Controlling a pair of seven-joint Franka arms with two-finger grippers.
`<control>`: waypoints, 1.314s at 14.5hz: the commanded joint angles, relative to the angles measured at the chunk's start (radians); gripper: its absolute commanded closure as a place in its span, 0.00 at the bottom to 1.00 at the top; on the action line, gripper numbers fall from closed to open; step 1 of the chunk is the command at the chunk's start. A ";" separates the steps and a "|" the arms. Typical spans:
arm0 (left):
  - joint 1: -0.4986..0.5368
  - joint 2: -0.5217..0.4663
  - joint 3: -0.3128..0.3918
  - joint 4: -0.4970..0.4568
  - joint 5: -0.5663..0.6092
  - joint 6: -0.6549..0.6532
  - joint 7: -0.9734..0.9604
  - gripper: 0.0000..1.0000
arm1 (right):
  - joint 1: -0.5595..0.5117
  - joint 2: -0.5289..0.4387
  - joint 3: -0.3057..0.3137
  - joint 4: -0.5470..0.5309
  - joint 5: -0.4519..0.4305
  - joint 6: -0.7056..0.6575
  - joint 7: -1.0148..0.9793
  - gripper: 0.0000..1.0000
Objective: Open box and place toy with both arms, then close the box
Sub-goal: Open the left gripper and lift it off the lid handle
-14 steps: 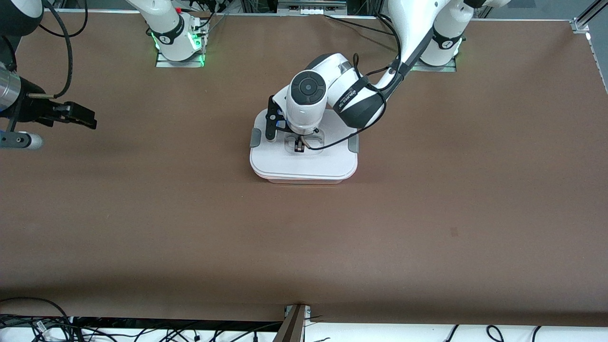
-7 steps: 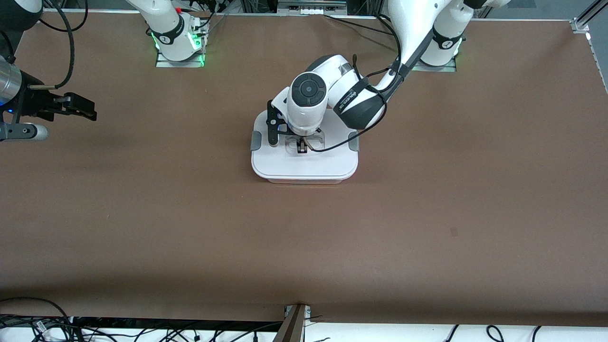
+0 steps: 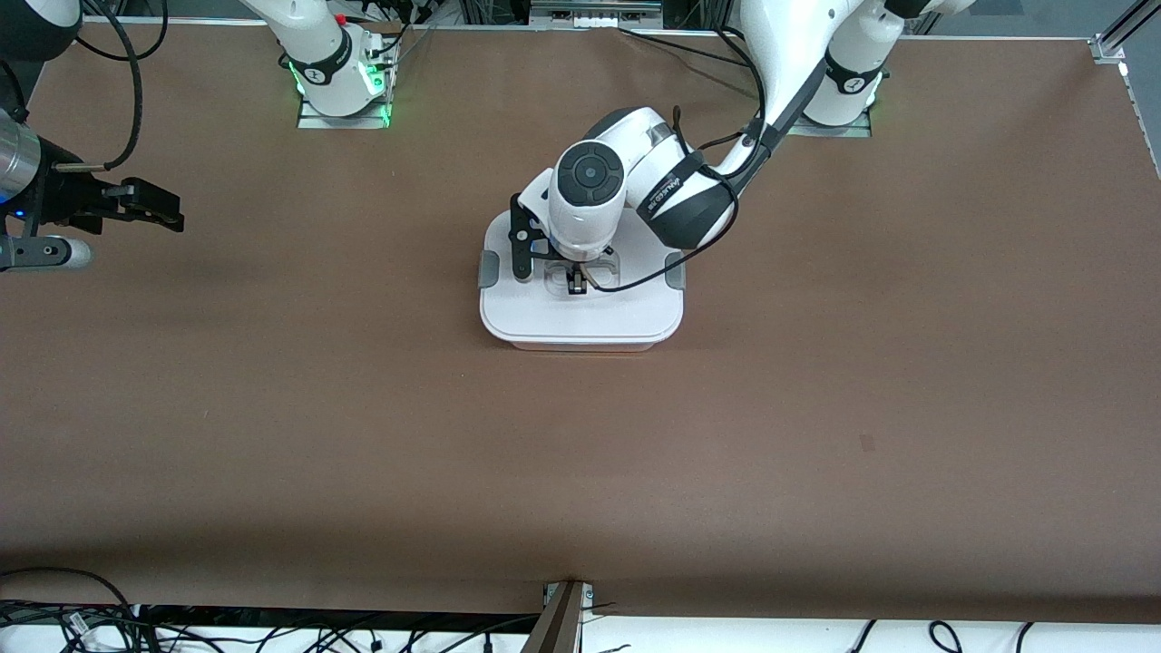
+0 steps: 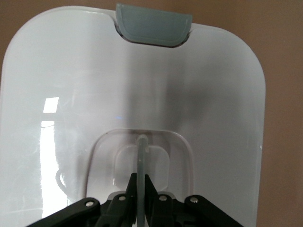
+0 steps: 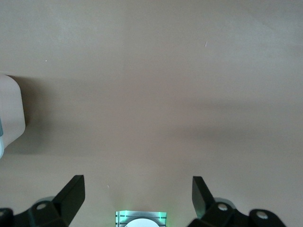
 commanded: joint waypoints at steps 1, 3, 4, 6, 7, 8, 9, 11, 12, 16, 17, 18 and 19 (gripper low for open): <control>0.002 0.014 -0.001 0.004 0.030 0.033 -0.017 0.00 | -0.004 -0.008 0.001 -0.014 0.014 0.013 -0.013 0.00; 0.008 -0.029 -0.001 0.001 0.027 0.023 -0.020 0.00 | -0.007 -0.008 0.001 -0.014 0.018 0.013 -0.012 0.00; 0.013 -0.054 -0.001 0.002 0.025 0.010 -0.023 0.00 | -0.007 -0.008 0.000 -0.014 0.018 0.013 -0.012 0.00; 0.028 -0.133 -0.001 0.002 0.022 -0.065 -0.060 0.00 | -0.007 -0.008 0.001 -0.013 0.018 0.017 -0.012 0.00; 0.031 -0.176 0.002 0.004 0.030 -0.105 -0.106 0.00 | -0.007 -0.008 0.001 -0.014 0.018 0.017 -0.012 0.00; 0.045 -0.216 0.005 0.005 0.030 -0.131 -0.144 0.00 | -0.005 -0.008 0.001 -0.014 0.018 0.017 -0.012 0.00; 0.078 -0.246 0.003 0.009 0.030 -0.148 -0.160 0.00 | -0.005 -0.008 0.001 -0.014 0.018 0.017 -0.012 0.00; 0.161 -0.278 0.002 0.010 0.030 -0.194 -0.151 0.00 | -0.007 -0.008 0.001 -0.014 0.017 0.017 -0.012 0.00; 0.190 -0.289 0.000 0.010 0.034 -0.223 -0.149 0.00 | -0.007 -0.006 0.000 -0.013 0.017 0.017 -0.013 0.00; 0.317 -0.362 0.003 0.010 0.033 -0.293 -0.146 0.00 | -0.007 -0.003 0.001 -0.010 0.017 0.017 -0.012 0.00; 0.345 -0.393 0.016 0.001 0.028 -0.291 -0.163 0.00 | -0.007 -0.002 0.001 -0.004 0.017 0.017 -0.013 0.00; 0.336 -0.410 0.079 -0.002 0.028 -0.288 -0.210 0.00 | -0.007 0.000 0.001 -0.002 0.017 0.017 -0.013 0.00; 0.301 -0.427 0.164 -0.010 0.016 -0.277 -0.268 0.00 | -0.007 0.000 0.001 0.000 0.017 0.017 -0.013 0.00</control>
